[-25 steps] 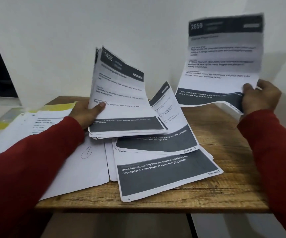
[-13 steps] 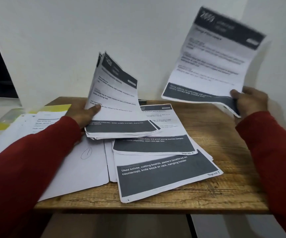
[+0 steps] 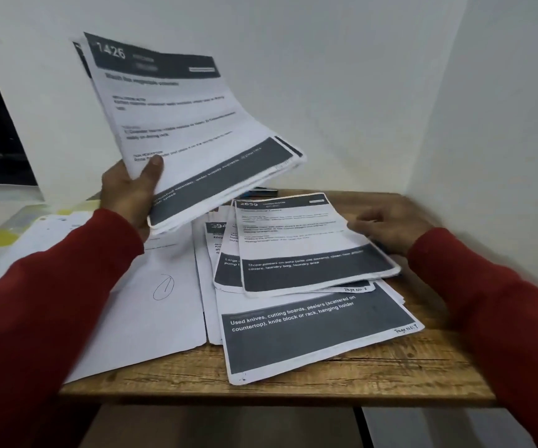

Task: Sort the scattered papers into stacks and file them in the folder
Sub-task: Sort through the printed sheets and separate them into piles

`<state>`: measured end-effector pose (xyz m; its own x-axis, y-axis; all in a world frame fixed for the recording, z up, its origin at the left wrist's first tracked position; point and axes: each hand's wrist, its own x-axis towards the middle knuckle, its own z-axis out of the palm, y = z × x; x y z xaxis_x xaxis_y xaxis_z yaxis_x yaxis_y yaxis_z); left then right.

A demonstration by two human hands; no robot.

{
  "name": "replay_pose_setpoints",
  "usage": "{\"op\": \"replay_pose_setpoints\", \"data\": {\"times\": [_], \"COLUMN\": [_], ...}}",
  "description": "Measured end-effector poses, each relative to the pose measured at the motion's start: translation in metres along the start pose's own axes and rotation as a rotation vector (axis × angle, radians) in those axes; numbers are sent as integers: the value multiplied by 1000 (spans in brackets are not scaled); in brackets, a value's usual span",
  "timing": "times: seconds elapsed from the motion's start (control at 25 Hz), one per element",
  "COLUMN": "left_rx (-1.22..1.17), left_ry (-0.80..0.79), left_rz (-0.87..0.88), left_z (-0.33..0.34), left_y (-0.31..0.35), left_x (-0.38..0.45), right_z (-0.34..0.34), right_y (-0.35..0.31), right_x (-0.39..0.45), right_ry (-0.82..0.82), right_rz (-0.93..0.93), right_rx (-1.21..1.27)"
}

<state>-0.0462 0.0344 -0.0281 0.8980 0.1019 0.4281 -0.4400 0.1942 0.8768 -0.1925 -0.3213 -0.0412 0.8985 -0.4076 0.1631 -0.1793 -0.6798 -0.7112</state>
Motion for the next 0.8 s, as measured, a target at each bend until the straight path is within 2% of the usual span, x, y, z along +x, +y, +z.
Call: {"op": "replay_pose_setpoints", "data": {"times": [0.04, 0.08, 0.16, 0.2, 0.24, 0.4, 0.8], "left_rx": [4, 13, 5, 0, 1, 2, 29], "left_ry": [-77, -151, -287, -343, -382, -425, -432], "left_rz": [27, 58, 95, 110, 133, 176, 158], "left_z": [7, 13, 24, 27, 30, 32, 29], "left_y": [3, 6, 10, 11, 12, 13, 4], "left_x": [-10, -18, -35, -40, -44, -48, -45], "right_z": [-2, -5, -10, -10, -6, 11, 8], "right_y": [-4, -12, -33, -42, -48, -59, -66], "right_x": [-1, -6, -18, -24, -29, -40, -51], "right_ry": [82, 153, 139, 95, 69, 87, 104], "right_rz": [-45, -91, -188, -253, -318, -446, -430], "right_rx": [-89, -11, 482, 647, 690, 666, 723]}}
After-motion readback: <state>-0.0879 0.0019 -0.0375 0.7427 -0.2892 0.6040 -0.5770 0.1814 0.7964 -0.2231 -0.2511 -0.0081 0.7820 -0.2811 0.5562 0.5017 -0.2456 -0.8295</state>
